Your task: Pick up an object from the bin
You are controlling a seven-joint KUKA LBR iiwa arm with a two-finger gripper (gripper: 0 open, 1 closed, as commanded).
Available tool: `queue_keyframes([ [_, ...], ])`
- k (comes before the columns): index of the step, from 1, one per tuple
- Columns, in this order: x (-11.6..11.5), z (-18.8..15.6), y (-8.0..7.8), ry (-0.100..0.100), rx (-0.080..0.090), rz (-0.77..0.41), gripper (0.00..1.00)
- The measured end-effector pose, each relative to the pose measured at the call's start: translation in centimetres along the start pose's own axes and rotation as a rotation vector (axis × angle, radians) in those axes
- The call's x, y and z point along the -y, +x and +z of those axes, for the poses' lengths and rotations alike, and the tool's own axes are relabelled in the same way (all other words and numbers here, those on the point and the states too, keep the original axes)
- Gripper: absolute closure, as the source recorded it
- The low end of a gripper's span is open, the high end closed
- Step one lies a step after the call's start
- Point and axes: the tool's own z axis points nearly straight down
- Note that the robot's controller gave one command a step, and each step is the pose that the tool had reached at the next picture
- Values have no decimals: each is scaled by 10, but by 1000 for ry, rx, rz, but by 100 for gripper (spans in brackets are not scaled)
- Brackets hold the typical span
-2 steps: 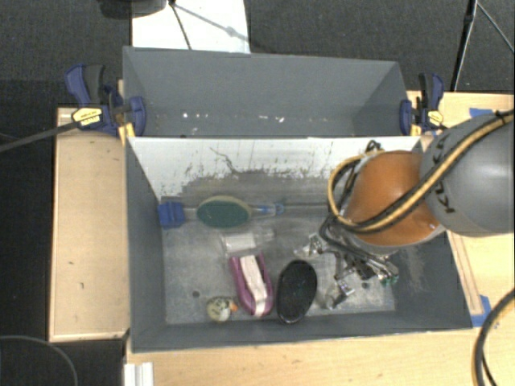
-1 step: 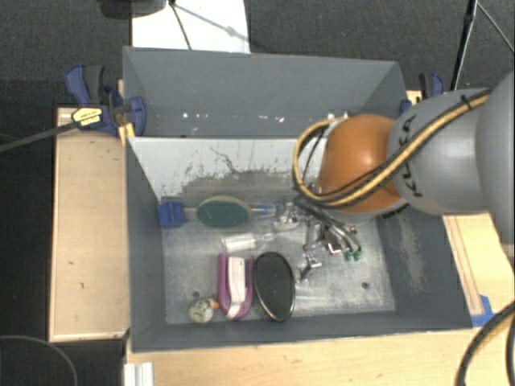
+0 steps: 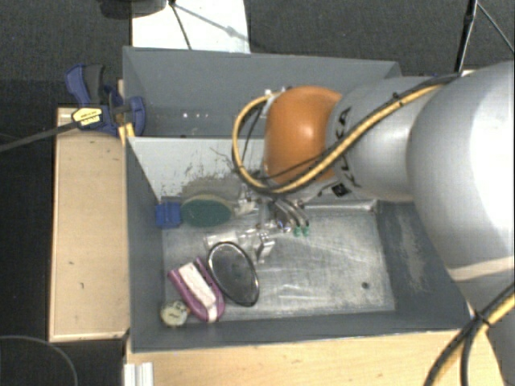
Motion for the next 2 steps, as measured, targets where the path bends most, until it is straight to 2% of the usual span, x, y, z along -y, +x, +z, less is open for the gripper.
queue_keyframes([
  [1,-35,26,36,5,32,-120,0],
  [2,-103,29,65,4,25,-341,0],
])
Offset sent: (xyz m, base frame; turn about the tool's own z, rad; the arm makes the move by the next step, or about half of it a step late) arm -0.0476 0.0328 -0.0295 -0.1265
